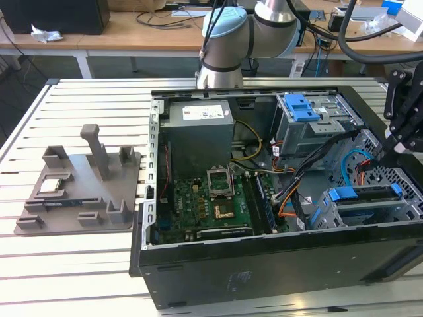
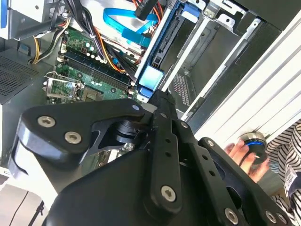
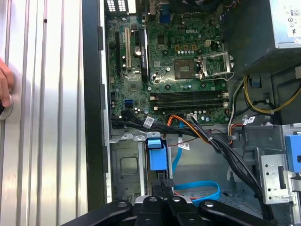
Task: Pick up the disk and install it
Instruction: 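Insert the disk into the insertion slot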
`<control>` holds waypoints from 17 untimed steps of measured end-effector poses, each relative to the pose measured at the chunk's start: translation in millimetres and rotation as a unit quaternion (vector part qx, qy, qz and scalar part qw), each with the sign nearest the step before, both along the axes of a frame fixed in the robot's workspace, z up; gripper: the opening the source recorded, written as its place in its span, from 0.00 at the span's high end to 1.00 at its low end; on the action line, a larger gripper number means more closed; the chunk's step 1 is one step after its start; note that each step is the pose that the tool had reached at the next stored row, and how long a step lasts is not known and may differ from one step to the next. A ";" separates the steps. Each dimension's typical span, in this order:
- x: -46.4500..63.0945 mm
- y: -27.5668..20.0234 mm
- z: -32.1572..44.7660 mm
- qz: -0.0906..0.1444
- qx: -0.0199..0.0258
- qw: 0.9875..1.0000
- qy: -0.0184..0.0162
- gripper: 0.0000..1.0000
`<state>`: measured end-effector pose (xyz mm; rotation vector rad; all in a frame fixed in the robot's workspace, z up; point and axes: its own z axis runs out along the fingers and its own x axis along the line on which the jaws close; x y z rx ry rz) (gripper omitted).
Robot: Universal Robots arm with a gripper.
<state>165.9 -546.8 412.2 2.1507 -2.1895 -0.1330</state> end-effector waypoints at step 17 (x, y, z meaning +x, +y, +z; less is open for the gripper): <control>24.6 -0.2 -38.4 0.029 -0.001 1.000 0.001 0.89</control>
